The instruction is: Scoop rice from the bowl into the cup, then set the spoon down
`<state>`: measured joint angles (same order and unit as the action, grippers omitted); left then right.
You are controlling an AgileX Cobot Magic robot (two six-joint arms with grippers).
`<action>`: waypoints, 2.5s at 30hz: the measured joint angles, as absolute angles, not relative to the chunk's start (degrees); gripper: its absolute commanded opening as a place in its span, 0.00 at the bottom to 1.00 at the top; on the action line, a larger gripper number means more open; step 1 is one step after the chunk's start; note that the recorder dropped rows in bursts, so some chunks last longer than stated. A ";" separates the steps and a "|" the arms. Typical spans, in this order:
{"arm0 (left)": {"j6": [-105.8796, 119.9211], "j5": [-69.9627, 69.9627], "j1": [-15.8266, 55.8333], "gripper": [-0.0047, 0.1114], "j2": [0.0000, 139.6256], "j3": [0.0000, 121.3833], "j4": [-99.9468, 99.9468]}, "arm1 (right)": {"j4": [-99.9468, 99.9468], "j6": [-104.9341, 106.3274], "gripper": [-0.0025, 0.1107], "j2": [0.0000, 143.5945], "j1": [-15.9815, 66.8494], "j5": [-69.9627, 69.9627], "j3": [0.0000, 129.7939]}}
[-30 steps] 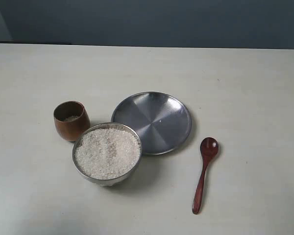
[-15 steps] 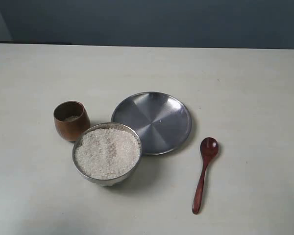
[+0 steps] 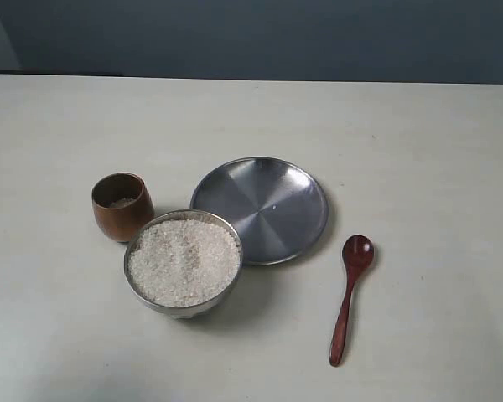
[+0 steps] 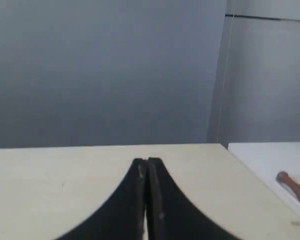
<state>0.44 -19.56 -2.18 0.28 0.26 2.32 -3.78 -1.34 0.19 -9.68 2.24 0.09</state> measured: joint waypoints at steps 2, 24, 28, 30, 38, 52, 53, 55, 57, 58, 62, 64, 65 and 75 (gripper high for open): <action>0.44 -19.56 -2.18 0.04 0.28 0.26 2.32 | -3.35 -1.71 0.02 0.19 -9.68 -4.25 0.09; 0.44 -19.56 -2.18 0.04 0.28 0.26 2.32 | 10.01 -20.69 0.02 2.45 -8.15 8.62 14.99; 0.44 -19.56 -2.18 0.04 0.28 0.26 2.32 | 3.60 -16.24 0.02 6.82 -3.43 13.31 19.12; 0.44 -19.56 -2.18 0.04 0.28 0.26 2.32 | 1.07 -15.00 0.02 8.83 -1.04 16.01 20.28; 2.72 -17.61 -2.18 0.04 0.28 0.26 12.77 | -5.24 -13.52 0.02 26.13 10.25 32.00 28.27; 3.23 -14.64 -2.18 0.04 0.28 0.26 26.86 | -5.34 -12.88 0.02 32.51 10.92 32.95 31.40; 3.23 -14.64 -2.18 0.04 0.28 0.26 26.86 | -5.34 -12.88 0.02 32.51 10.92 32.95 31.40; 3.23 -14.64 -2.18 0.04 0.28 0.26 26.86 | -5.34 -12.88 0.02 32.63 10.92 32.95 31.40; 3.23 -14.64 -2.18 0.04 0.28 0.26 26.91 | -5.20 -12.77 0.02 32.63 10.92 32.95 31.40; 3.23 -14.64 -2.18 0.04 0.28 0.26 26.91 | -4.90 -12.78 0.02 32.63 10.92 32.95 31.40; 3.23 -14.53 -2.18 0.04 0.28 0.26 26.91 | -2.77 -12.78 0.02 32.63 10.92 32.95 31.40; 3.23 -14.53 -2.18 0.04 0.28 0.26 26.91 | -2.20 -12.78 0.02 32.63 10.92 32.95 31.40; 3.23 -14.53 -2.18 0.04 0.28 0.26 26.91 | -2.11 -12.78 0.02 32.63 10.92 32.95 31.40; 3.23 -14.53 -2.18 0.04 0.28 0.26 26.91 | 1.34 -12.78 0.02 32.63 10.92 35.09 31.40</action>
<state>3.23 -14.53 -2.18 0.28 0.26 26.91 1.34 -12.78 32.63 10.92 35.09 31.40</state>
